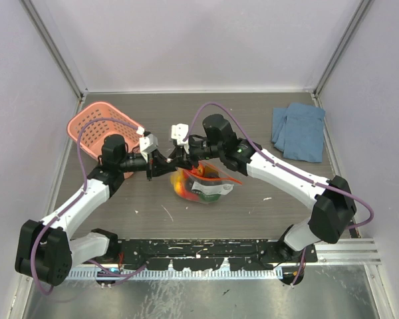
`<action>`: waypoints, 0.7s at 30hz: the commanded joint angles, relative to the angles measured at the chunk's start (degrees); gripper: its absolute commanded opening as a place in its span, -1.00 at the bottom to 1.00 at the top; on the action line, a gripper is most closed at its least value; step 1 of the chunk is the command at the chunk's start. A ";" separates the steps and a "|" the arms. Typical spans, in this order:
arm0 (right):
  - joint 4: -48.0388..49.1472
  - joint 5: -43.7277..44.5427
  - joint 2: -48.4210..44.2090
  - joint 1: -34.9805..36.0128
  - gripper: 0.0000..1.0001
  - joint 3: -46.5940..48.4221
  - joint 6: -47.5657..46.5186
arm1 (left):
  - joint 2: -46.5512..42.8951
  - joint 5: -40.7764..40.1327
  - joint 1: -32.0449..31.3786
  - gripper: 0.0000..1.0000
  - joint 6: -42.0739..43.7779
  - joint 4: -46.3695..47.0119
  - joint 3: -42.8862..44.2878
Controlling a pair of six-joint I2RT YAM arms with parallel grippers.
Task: Place the food in the zip-top bag and seal the zipper
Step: Zip the zipper food storage bag at the center of the board.
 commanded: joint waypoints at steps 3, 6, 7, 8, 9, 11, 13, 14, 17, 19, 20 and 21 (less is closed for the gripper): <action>2.50 -1.27 -0.13 0.35 -0.49 3.22 0.23 | -1.56 1.07 -0.20 -1.00 0.92 1.44 1.41; 1.59 -0.56 -0.41 0.28 -0.68 3.43 -0.17 | -1.58 0.88 -0.18 -1.00 1.01 1.44 1.36; 0.93 -0.28 -0.67 0.28 -0.74 3.35 -0.38 | -1.56 0.60 -0.19 -1.00 1.01 1.44 1.37; 0.37 0.17 -0.93 0.28 -0.79 3.24 -0.62 | -1.54 0.56 -0.20 -1.00 1.01 1.44 1.39; -0.33 0.69 -1.26 0.26 -0.83 3.19 -0.85 | -1.52 0.50 -0.23 -1.00 0.93 1.51 1.37; -1.86 2.04 -1.94 0.21 -0.91 2.80 -1.32 | -1.61 0.26 -0.18 -1.00 0.80 1.52 1.38; -3.63 3.97 -2.73 0.24 -0.98 2.53 -1.66 | -1.57 -0.19 -0.17 -1.00 0.70 1.52 1.37; -4.59 4.84 -3.16 0.20 -0.99 2.42 -1.79 | -1.57 -0.42 -0.23 -1.00 0.58 1.52 1.44; -7.04 8.09 -4.65 0.24 -0.99 1.77 -1.96 | -1.64 -0.96 -0.17 -1.00 0.41 1.52 1.41; -8.68 10.32 -5.83 0.19 -0.99 1.24 -2.23 | -1.63 -1.67 -0.13 -1.00 0.32 1.61 1.37; -9.31 11.29 -6.43 0.19 -0.99 0.86 -2.32 | -1.65 -1.98 -0.22 -1.00 0.31 1.65 1.37; -9.91 12.25 -7.08 0.19 -0.99 0.48 -2.33 | -1.65 -2.25 -0.14 -1.00 0.24 1.69 1.37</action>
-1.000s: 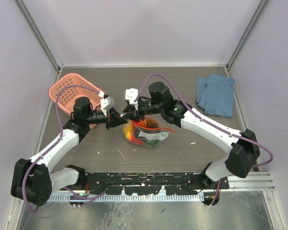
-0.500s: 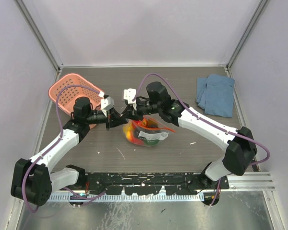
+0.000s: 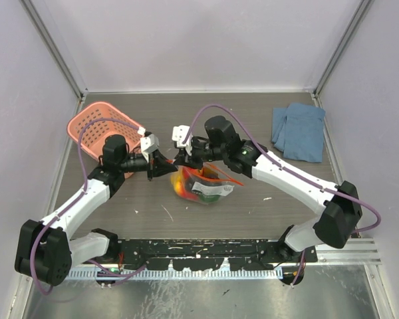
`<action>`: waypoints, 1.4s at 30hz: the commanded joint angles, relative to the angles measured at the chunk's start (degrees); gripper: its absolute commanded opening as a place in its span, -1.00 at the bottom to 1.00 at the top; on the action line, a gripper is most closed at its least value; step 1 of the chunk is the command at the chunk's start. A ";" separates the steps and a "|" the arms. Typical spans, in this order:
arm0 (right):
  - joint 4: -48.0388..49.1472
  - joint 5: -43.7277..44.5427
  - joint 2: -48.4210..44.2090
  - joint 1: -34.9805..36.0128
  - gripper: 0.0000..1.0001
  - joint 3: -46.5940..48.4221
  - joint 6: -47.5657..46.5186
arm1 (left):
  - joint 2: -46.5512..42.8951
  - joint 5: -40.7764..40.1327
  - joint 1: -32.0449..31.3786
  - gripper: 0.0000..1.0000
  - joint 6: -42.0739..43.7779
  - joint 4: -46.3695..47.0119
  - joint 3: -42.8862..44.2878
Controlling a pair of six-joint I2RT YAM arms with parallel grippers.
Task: Place the food in the zip-top bag and seal the zipper
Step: Zip the zipper food storage bag at the center of the board.
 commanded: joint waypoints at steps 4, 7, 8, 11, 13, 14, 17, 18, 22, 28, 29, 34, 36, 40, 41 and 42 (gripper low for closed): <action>-5.96 9.60 -7.86 -0.33 -0.99 -2.65 -0.71 | -1.46 -2.32 0.37 -1.00 -0.15 2.90 1.20; -7.46 11.77 -9.72 -0.35 -0.99 -4.11 -0.46 | -1.39 -3.03 0.31 -1.00 -0.35 3.19 1.12; -8.09 12.47 -10.34 -0.35 -0.99 -4.48 -0.48 | -1.38 -3.31 0.31 -1.00 -0.43 3.19 1.11; -9.50 14.77 -12.22 -0.40 -0.99 -5.72 -0.32 | -1.30 -4.21 0.46 -1.00 -0.59 3.38 1.02; -10.05 16.05 -13.51 -0.42 -0.99 -6.51 -0.13 | -1.25 -4.91 0.41 -1.00 -0.70 3.43 0.89; -10.31 16.66 -14.15 -0.43 -0.99 -6.89 -0.09 | -1.20 -5.30 0.46 -1.00 -0.78 3.47 0.93; -11.02 18.35 -15.85 -0.53 -0.99 -8.02 0.08 | -1.16 -6.30 0.57 -1.00 -0.96 3.47 0.93; -11.23 18.80 -16.41 -0.61 -0.99 -8.43 0.16 | -1.23 -6.71 0.55 -1.00 -0.99 3.47 0.87; -12.42 21.04 -18.42 -0.91 -0.99 -9.89 0.65 | -1.38 -8.46 0.69 -1.00 -1.38 3.47 0.84; -13.67 23.74 -22.04 -1.42 -0.99 -12.63 1.77 | -1.21 -10.18 0.86 -1.00 -1.91 3.60 0.93; -13.86 24.18 -22.64 -1.53 -0.99 -13.08 1.95 | -1.21 -10.50 0.92 -1.00 -2.08 3.64 0.93; -14.56 26.43 -25.85 -2.34 -0.99 -15.57 2.62 | -0.93 -11.24 1.16 -1.00 -3.13 4.72 0.76; -14.57 27.28 -27.36 -2.73 -0.99 -16.53 2.87 | -0.66 -11.95 1.27 -1.00 -3.37 4.75 0.90; -15.25 28.97 -29.81 -3.65 -0.99 -18.13 3.07 | 0.32 -13.30 1.44 -1.00 -3.94 4.18 1.64; -15.45 29.44 -30.35 -3.95 -0.99 -18.49 3.13 | 0.49 -14.01 1.50 -1.00 -4.08 3.87 1.90; -15.62 29.95 -30.89 -4.27 -0.99 -18.91 3.21 | 0.68 -14.62 1.58 -1.00 -4.13 3.41 2.16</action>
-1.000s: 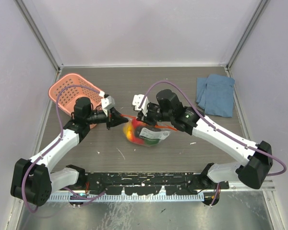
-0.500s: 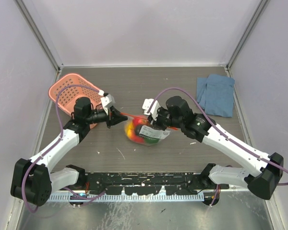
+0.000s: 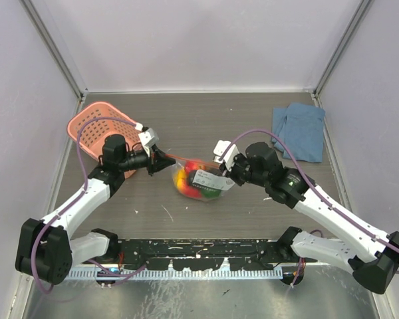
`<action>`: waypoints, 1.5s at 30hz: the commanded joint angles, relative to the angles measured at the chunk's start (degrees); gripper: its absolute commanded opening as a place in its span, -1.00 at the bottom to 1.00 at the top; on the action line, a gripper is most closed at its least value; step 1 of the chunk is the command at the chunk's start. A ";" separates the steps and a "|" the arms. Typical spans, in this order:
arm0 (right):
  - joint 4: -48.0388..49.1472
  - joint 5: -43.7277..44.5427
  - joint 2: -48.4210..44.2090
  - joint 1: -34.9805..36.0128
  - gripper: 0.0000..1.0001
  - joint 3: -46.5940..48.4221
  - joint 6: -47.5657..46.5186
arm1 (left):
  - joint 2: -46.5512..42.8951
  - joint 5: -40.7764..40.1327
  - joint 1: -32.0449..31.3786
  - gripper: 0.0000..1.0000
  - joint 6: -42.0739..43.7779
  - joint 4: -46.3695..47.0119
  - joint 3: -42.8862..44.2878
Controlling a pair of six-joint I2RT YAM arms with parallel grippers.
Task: Place the food in the zip-top bag and seal the zipper
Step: Zip the zipper food storage bag at the center of the board, then place the zipper food storage bag at the center of the board.
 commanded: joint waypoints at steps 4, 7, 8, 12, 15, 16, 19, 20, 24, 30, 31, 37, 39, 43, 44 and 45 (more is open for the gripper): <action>-1.19 5.90 -5.17 -2.63 -0.99 -2.18 1.37 | 0.68 -5.63 1.49 -1.00 -0.79 1.04 2.81; -1.42 7.21 -5.94 -3.90 -0.99 -2.81 1.96 | 0.58 -6.98 1.84 -1.00 -1.03 0.69 2.92; -1.72 7.45 -6.00 -4.36 -0.99 -2.96 2.26 | 0.62 -7.27 1.90 -1.00 -1.13 0.48 3.02; -2.41 8.88 -5.96 -6.26 -0.99 -3.03 3.75 | 0.57 -9.02 2.26 -1.00 -1.10 -0.62 3.37; -2.82 10.41 -5.69 -8.09 -0.99 -2.83 5.36 | 0.97 -10.01 2.51 -1.00 -1.03 -1.72 3.84; -3.00 10.47 -5.56 -8.75 -0.99 -2.69 6.02 | 1.14 -10.03 2.47 -1.00 -0.82 -2.11 4.03; -3.73 10.53 -4.67 -10.80 -0.99 -1.96 8.15 | 1.66 -10.96 2.54 -1.00 -0.14 -3.51 4.65; -3.96 10.57 -4.39 -11.55 -0.99 -1.62 8.79 | 1.83 -11.10 2.62 -1.00 -0.03 -3.76 4.81; -4.11 9.32 -3.27 -13.90 -0.99 -0.65 11.38 | 2.77 -10.03 2.67 -1.00 -0.65 -4.06 6.08; -0.29 7.50 -0.62 -14.93 -0.99 -0.11 14.53 | 5.75 -6.99 2.53 -1.00 -3.46 -3.54 9.64; 0.74 7.37 -0.13 -15.02 -0.99 -0.02 14.79 | 6.39 -6.50 2.58 -1.00 -4.10 -3.29 10.44; 9.90 9.19 1.84 -15.67 -0.99 1.42 13.60 | 13.09 -4.97 2.54 -1.00 -7.08 -2.06 17.71; 12.65 10.61 2.89 -16.19 -0.99 2.61 12.67 | 15.88 -4.62 2.56 -1.00 -8.15 -1.78 21.61; 18.50 11.65 4.36 -17.25 -0.99 4.40 11.86 | 20.53 -4.29 2.48 -1.00 -10.07 -1.18 27.92; 19.89 11.24 4.62 -17.32 -0.99 4.40 11.66 | 21.56 -4.13 2.49 -1.00 -10.39 -1.18 29.07; 21.21 10.74 4.75 -17.29 -0.99 4.07 11.63 | 22.48 -4.21 2.39 -1.00 -10.63 -1.03 30.01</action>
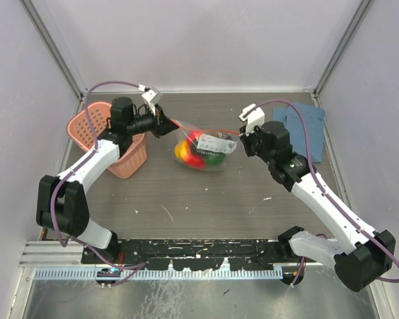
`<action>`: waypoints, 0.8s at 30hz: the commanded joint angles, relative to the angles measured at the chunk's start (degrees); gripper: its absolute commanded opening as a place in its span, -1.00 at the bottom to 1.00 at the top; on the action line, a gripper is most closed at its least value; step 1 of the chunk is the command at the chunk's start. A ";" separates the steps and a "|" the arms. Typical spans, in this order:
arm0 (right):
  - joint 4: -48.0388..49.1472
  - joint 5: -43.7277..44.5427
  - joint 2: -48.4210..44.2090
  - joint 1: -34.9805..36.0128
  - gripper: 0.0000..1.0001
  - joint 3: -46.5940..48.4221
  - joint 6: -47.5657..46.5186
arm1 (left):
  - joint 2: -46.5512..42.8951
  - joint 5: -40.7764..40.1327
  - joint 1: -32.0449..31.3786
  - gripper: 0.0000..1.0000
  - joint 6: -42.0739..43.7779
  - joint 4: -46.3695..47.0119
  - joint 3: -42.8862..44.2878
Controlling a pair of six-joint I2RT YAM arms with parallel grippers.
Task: Place the food in the zip-top bag and seal the zipper
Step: Place the zipper food storage bag at the center of the board.
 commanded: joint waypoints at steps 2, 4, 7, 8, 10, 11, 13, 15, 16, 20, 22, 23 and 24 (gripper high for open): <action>13.95 -0.84 -0.12 -0.62 -0.99 1.95 -0.82 | 3.81 1.35 0.00 -1.00 -2.94 3.89 6.53; 16.62 -5.08 -0.71 -0.60 -0.99 -0.56 -0.62 | 5.80 1.05 -0.39 -1.00 -3.39 3.90 6.90; 18.77 -9.76 -1.29 -0.60 -0.99 -4.91 0.25 | 8.38 1.29 -0.95 -1.00 -3.98 3.37 5.69; 18.89 -10.51 -1.32 -0.59 -0.99 -6.00 0.98 | 8.86 1.22 -1.04 -1.00 -4.08 3.15 4.78; 18.65 -11.88 -1.39 -0.60 -0.99 -8.23 2.57 | 9.07 0.65 -1.12 -1.00 -4.75 3.66 2.13; 18.39 -12.67 -1.64 -0.60 -0.99 -9.45 3.44 | 8.74 0.34 -1.10 -1.00 -4.97 4.12 0.71; 17.61 -14.14 -2.37 -0.61 -0.99 -11.53 5.26 | 7.51 -0.21 -1.19 -1.00 -5.27 4.50 -2.02; 17.02 -15.61 -3.77 -0.65 -0.99 -13.84 7.07 | 5.88 -0.85 -1.53 -0.99 -5.46 4.51 -5.06; 16.61 -16.36 -4.61 -0.61 -0.99 -14.85 8.30 | 4.80 -1.33 -1.80 -0.97 -5.45 4.21 -6.31; 15.20 -21.04 -8.31 -0.59 -0.99 -18.27 12.09 | -0.30 -4.25 -2.64 -0.86 -5.82 2.25 -11.48; 13.72 -24.25 -9.74 -0.63 -0.95 -19.11 13.06 | -3.27 -6.40 -2.78 -0.80 -6.67 1.78 -14.18; 12.63 -25.38 -10.24 -0.61 -0.93 -19.38 13.45 | -4.60 -7.18 -2.86 -0.79 -7.21 1.02 -15.23; 11.61 -26.42 -10.64 -0.58 -0.90 -19.64 13.73 | -5.97 -7.74 -2.82 -0.78 -7.67 0.14 -16.08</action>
